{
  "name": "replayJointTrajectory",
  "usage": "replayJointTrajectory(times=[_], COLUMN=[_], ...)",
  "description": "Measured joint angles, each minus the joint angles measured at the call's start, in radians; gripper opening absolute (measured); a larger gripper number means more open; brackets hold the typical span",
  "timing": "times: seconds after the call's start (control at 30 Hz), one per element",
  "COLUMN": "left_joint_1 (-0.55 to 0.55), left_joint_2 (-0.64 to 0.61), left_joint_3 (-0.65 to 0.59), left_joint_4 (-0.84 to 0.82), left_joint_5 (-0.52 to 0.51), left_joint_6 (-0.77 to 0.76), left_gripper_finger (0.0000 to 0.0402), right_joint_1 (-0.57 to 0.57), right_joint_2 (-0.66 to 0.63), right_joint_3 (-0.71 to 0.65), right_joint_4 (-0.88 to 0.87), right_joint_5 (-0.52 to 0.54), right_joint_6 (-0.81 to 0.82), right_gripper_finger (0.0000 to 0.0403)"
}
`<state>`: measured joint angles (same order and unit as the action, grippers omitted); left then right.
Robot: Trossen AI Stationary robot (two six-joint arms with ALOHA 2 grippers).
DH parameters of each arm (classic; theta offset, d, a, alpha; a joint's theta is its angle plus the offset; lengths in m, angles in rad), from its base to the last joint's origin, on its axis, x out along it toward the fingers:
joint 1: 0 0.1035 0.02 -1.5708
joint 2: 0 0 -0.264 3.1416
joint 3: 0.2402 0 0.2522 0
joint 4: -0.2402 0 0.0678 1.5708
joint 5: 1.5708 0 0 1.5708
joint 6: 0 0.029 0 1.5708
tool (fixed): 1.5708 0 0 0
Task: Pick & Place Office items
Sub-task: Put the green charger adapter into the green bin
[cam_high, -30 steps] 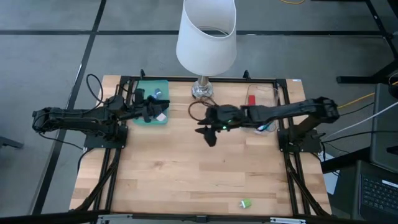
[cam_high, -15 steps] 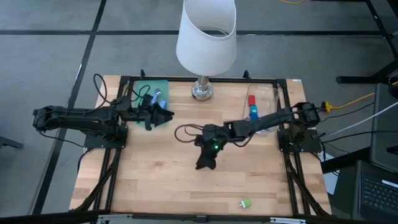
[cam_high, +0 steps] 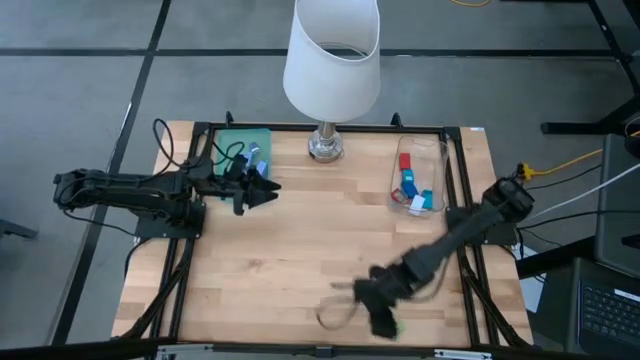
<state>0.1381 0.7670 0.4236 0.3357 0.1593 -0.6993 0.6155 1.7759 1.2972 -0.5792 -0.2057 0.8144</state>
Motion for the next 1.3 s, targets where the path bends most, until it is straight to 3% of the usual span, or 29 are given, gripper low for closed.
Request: replayJointTrajectory(times=[0.23, 0.63, 0.8, 1.3], left_joint_1=[-0.008, -0.008, -0.008, -0.008], left_joint_2=[0.0, 0.0, 0.0, 0.0], left_joint_3=[0.0, 0.0, 0.0, 0.0], left_joint_4=[-0.008, -0.018, -0.018, -0.018], left_joint_5=[-0.001, -0.015, -0.018, -0.08], left_joint_6=[-0.012, -0.04, -0.05, -0.065], left_gripper_finger=[0.0214, 0.0214, 0.0214, 0.0214], right_joint_1=[0.129, 0.209, 0.226, 0.217], right_joint_2=[0.039, 0.116, 0.132, 0.122], right_joint_3=[0.0, 0.0, 0.0, -0.001], right_joint_4=[-0.069, -0.073, -0.074, -0.073], right_joint_5=[0.089, -0.041, -0.011, 0.0], right_joint_6=[0.092, 0.155, 0.139, 0.106], right_gripper_finger=[0.0192, 0.0258, 0.0282, 0.0288])
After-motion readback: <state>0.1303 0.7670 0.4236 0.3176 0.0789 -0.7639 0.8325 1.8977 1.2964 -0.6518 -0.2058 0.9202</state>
